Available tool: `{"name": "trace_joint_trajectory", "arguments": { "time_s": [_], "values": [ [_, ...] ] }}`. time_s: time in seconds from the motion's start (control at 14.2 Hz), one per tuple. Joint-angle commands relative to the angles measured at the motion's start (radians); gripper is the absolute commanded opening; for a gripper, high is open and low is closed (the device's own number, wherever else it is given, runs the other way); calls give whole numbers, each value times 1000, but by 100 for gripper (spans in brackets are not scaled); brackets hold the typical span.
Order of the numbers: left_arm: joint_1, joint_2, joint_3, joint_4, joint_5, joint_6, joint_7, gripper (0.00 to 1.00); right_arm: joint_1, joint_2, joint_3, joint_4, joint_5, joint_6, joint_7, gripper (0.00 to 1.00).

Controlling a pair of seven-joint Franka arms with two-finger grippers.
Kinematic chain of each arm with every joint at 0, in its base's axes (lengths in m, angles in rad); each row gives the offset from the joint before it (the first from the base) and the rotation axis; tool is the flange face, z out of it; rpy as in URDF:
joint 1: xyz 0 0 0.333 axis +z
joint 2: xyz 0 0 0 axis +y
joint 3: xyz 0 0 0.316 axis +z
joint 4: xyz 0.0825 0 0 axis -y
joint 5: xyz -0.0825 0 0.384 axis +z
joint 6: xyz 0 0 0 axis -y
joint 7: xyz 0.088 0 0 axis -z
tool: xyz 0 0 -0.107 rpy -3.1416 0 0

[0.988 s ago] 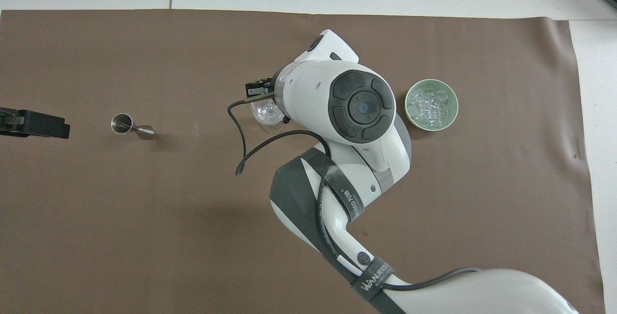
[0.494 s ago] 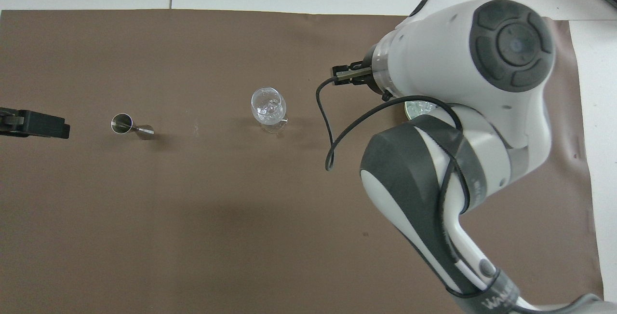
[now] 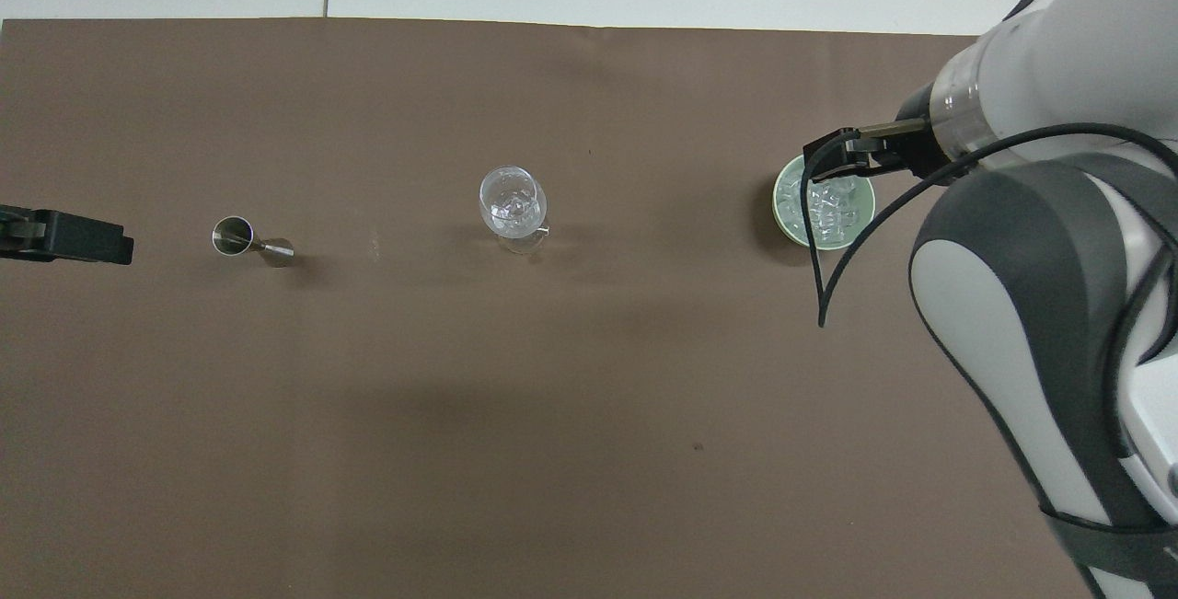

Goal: Pour wine and add ice with both arms
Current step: 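Carry the bowl back and lower it onto the table with the right gripper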

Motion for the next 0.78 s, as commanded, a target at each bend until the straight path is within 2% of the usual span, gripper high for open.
{"name": "trace_joint_trajectory", "arguments": {
  "time_s": [0.0,0.21,0.42,0.71],
  "values": [
    [2,-14,3,-7,-10,-15,-7,100,-57,-61,12,-57,21,-88,-30,100],
    [2,-14,3,-7,-10,-15,-7,100,-129,-115,12,-109,23,-135,-66,100],
    [2,-14,3,-7,-10,-15,-7,100,-215,-127,11,-118,79,-171,-85,100],
    [2,-14,3,-7,-10,-15,-7,100,-231,-139,8,-111,73,-163,-113,100]
  ]
}}
